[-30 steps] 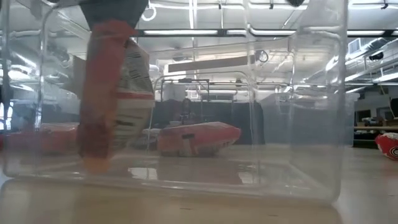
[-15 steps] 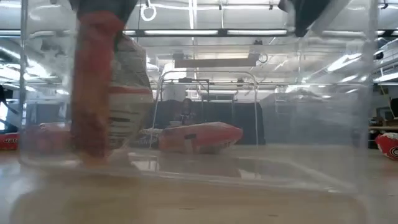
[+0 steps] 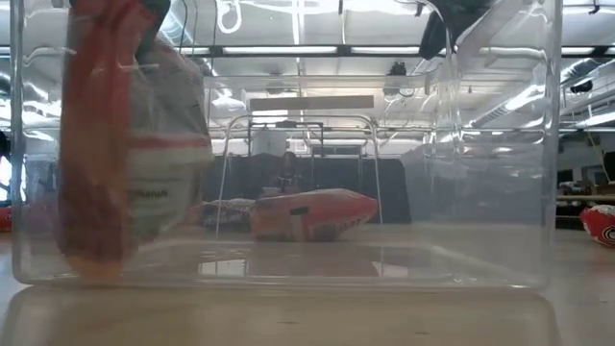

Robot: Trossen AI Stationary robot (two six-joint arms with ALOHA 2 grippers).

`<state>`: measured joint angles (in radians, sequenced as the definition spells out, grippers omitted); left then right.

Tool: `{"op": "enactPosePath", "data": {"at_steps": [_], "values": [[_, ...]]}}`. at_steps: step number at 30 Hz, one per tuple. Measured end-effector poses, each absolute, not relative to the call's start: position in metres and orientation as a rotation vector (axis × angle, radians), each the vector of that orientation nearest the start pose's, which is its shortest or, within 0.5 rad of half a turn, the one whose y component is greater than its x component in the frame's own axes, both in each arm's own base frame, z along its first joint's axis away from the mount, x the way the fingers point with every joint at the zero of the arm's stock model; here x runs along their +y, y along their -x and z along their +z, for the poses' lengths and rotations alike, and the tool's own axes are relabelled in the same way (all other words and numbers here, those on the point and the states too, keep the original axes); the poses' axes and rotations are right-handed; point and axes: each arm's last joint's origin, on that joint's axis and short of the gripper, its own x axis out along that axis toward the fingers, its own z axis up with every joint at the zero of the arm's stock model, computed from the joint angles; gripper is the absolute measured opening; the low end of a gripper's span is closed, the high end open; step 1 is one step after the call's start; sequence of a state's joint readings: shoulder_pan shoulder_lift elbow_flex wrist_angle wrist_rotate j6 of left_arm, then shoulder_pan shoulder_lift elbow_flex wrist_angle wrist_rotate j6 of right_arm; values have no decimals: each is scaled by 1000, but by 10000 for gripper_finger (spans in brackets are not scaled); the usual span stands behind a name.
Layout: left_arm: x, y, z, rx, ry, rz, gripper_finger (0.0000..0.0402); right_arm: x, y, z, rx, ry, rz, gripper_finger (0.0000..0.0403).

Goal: Sort Maruchan noodles
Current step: Put the orange noodle pack into the bottom left transparent bin

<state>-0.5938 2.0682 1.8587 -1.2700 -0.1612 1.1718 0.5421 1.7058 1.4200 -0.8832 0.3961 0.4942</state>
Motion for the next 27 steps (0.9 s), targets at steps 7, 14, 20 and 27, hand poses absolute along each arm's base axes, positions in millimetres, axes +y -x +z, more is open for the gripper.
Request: {"op": "enactPosePath", "data": {"at_steps": [7,14,20,27], "values": [[-225,-342,248,1058,-1475,-1151,75,171,-301,267,1016,77,-120,136],[-224,-341,248,1084,-1443,-1112,86,171,-301,268,1010,74,-118,136],[-222,-339,247,1150,-1407,-1069,78,171,-301,268,1010,74,-119,136],[-221,-342,247,1162,-1335,-1008,34,171,-301,268,1010,74,-119,136]]}}
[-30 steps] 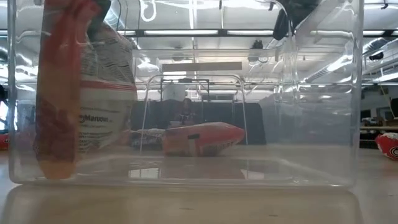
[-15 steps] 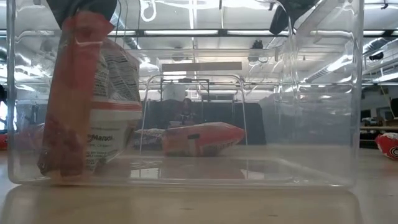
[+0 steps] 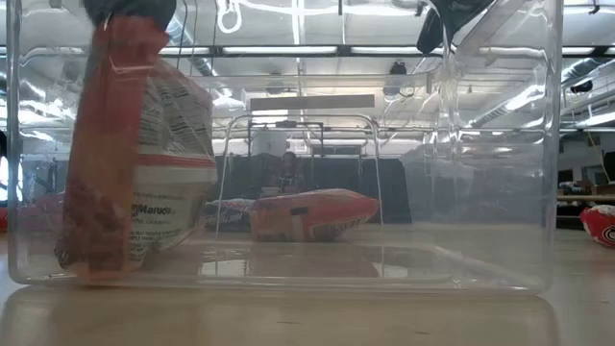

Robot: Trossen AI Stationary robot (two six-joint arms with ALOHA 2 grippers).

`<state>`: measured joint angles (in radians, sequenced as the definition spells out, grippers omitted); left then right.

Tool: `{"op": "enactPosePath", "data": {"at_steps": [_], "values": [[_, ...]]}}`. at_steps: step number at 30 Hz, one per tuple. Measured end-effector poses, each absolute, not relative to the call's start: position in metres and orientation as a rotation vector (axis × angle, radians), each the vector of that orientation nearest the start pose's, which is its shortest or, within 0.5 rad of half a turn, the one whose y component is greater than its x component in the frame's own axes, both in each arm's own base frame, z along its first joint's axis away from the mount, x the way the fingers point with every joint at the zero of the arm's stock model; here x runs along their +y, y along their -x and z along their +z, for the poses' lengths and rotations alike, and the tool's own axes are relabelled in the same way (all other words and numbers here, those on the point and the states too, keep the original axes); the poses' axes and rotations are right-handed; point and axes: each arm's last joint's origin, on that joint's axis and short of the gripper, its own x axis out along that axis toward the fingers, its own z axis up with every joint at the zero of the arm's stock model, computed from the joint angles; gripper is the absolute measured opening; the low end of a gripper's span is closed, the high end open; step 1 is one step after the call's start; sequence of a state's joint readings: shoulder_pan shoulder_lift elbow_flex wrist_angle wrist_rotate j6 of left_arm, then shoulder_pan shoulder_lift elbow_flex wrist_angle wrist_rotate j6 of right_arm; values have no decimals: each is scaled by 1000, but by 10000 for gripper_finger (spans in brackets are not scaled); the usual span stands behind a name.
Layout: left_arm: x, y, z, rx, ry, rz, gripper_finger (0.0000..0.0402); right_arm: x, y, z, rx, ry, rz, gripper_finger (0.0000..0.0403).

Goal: Sort Maruchan noodles
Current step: Put the orange noodle pack into the bottom left transparent bin

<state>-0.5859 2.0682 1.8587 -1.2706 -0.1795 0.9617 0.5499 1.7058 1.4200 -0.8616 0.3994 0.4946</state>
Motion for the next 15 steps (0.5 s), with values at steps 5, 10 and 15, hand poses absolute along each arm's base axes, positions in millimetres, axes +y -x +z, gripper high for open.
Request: {"op": "enactPosePath", "data": {"at_steps": [5,10,15], "values": [[-220,-347,248,1131,-1329,-962,9,171,-301,268,1010,74,-119,136],[-221,-345,254,1125,-1405,-877,4,171,-301,268,1011,74,-120,136],[-217,-340,267,1140,-1283,-778,3,171,-301,267,1011,75,-120,136]]}}
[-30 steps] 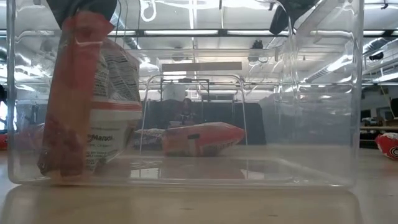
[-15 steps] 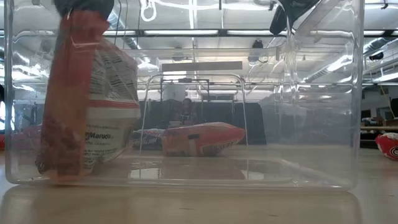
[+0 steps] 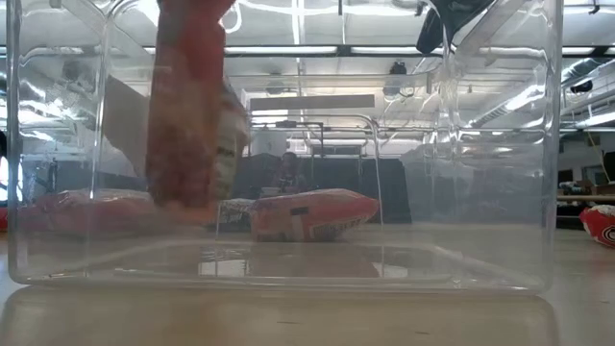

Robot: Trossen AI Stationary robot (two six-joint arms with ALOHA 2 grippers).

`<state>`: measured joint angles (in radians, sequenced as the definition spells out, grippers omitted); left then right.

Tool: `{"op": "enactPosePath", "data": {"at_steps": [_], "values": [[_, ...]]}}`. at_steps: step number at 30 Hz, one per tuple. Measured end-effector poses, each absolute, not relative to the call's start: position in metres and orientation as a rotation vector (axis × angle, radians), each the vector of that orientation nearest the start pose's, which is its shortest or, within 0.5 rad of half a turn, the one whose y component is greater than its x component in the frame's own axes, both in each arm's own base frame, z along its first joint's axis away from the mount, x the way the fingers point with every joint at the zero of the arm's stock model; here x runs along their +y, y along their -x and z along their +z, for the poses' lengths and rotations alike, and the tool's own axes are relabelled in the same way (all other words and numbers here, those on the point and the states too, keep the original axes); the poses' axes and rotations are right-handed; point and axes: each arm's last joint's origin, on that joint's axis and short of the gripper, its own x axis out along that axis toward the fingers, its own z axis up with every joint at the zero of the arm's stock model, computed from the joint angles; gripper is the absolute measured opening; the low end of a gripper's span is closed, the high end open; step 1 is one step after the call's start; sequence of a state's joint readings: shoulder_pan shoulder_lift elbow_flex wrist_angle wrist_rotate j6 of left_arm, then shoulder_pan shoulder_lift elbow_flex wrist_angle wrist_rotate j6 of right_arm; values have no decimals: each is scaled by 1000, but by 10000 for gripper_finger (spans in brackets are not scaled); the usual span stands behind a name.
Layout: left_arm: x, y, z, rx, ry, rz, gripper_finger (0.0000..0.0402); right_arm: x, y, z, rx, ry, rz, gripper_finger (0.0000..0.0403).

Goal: Sort Maruchan noodles
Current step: Put the orange noodle pack into the bottom left transparent bin

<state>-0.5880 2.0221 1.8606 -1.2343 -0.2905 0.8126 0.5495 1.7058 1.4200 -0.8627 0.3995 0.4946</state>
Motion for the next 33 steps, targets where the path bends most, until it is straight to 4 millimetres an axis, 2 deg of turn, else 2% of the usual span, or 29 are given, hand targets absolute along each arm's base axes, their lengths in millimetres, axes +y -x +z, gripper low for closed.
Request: {"op": "enactPosePath", "data": {"at_steps": [6,9,16,24,33], "values": [[-219,-340,254,1170,-1213,-832,4,172,-301,268,1011,74,-119,136],[-219,-339,245,1178,-1236,-824,5,174,-300,268,1010,76,-113,136],[-225,-344,247,1077,-1336,-772,2,178,-297,267,1010,78,-104,136],[-221,-338,246,1153,-1327,-806,3,178,-297,267,1010,78,-103,136],[-219,-336,246,1192,-1239,-796,59,179,-297,267,1009,76,-103,136]]}}
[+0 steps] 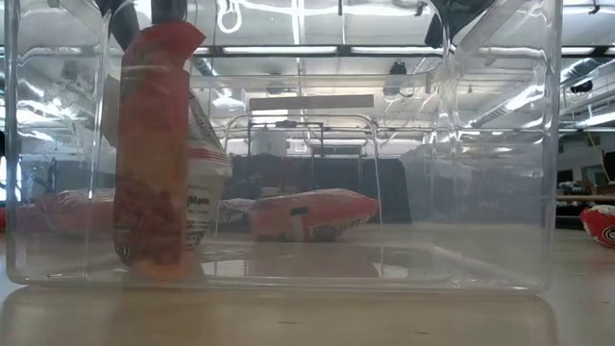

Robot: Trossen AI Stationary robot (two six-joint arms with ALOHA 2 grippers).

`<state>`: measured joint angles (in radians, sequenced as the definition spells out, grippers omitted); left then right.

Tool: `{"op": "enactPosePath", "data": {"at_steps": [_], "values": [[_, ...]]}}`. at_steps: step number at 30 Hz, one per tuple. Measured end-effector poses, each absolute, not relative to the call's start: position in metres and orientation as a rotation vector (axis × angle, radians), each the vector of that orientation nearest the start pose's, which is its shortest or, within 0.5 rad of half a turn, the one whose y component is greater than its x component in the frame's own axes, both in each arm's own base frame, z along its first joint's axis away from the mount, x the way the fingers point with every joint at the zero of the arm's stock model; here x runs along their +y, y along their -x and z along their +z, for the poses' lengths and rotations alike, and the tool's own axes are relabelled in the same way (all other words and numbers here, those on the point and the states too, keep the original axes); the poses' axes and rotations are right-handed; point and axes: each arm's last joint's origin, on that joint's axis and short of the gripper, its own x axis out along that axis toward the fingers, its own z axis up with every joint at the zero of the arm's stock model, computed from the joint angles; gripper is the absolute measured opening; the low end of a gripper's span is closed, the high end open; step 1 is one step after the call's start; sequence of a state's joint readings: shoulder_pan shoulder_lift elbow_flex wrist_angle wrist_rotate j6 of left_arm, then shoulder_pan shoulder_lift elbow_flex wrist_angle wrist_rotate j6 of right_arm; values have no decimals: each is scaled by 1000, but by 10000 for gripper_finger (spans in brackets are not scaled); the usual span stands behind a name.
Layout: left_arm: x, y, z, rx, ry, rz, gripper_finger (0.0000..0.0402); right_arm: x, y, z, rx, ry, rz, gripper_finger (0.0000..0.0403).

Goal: Sort Maruchan noodles
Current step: Put the orange noodle pack into the bottom left transparent bin

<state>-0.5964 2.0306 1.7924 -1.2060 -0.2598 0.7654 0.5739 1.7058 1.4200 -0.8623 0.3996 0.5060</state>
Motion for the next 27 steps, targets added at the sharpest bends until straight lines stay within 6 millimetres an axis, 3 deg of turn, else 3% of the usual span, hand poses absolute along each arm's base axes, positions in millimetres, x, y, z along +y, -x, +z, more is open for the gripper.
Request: {"op": "enactPosePath", "data": {"at_steps": [7,15,22,27], "values": [[-219,-336,246,1193,-1239,-798,106,179,-297,267,1009,76,-103,136],[-220,-335,256,1190,-1212,-806,112,179,-297,267,1010,76,-103,136],[-219,-335,276,1199,-1144,-774,112,179,-297,267,1009,66,-109,136],[-211,-340,300,1184,-1038,-683,112,179,-297,268,1006,61,-109,136]]}}
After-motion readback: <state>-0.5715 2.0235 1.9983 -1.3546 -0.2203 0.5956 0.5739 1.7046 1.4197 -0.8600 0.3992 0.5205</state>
